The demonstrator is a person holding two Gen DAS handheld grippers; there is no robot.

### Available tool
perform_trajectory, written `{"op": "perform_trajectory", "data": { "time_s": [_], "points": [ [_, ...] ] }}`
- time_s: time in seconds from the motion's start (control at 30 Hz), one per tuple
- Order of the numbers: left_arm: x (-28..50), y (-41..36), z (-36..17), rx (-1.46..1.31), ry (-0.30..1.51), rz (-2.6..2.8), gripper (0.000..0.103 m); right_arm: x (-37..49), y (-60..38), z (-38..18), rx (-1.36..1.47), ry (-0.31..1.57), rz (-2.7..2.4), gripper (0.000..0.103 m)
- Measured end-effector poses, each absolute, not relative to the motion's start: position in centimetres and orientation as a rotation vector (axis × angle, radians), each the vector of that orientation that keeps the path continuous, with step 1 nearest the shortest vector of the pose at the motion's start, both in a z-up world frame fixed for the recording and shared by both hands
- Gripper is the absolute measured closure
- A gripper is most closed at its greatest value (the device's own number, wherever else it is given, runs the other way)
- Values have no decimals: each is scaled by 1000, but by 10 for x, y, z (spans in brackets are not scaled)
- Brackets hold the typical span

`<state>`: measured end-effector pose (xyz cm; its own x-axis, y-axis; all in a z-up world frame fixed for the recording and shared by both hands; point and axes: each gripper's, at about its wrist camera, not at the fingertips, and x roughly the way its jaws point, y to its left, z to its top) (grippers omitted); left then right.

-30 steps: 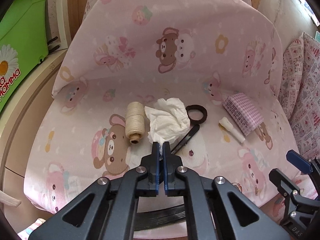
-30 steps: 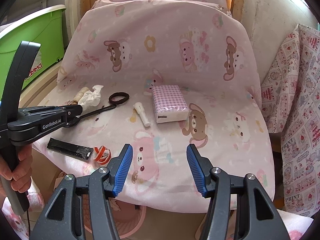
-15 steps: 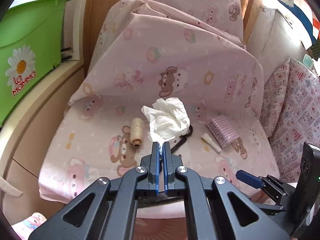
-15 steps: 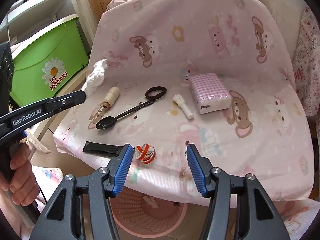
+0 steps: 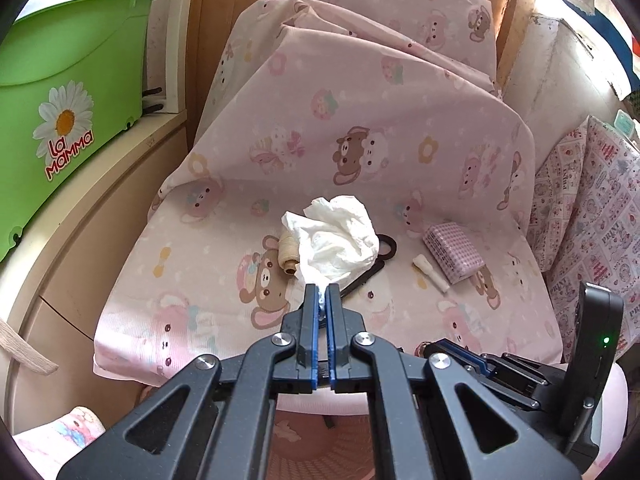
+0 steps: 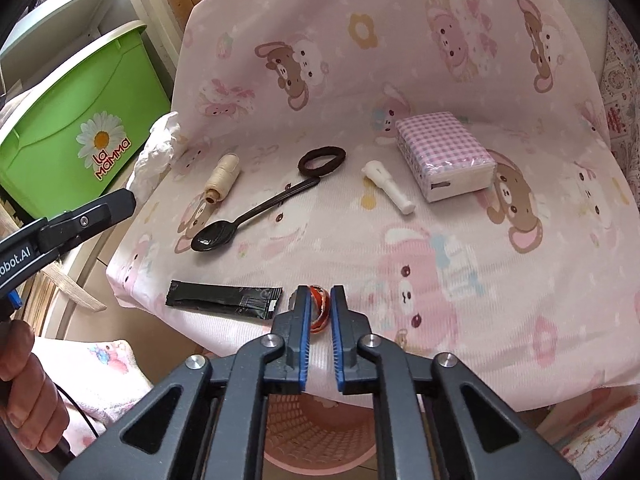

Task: Collect trash
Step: 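Grasp the red-orange ring with the right tool while the left tool holds the tissue, then carry the tissue in the left tool and ring in the right tool over the basket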

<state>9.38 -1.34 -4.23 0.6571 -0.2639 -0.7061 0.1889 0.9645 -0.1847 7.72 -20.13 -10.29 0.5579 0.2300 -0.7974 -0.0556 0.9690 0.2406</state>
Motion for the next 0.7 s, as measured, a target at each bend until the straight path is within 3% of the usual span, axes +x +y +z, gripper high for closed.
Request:
{"op": "perform_trajectory", "data": {
  "time_s": [0.07, 0.7],
  "points": [
    [90, -16, -41, -75, 804, -249, 100, 76, -202, -99, 183, 955, 164, 98],
    [49, -32, -31, 18, 745, -284, 100, 58, -219, -75, 184, 863, 132, 98]
  ]
}}
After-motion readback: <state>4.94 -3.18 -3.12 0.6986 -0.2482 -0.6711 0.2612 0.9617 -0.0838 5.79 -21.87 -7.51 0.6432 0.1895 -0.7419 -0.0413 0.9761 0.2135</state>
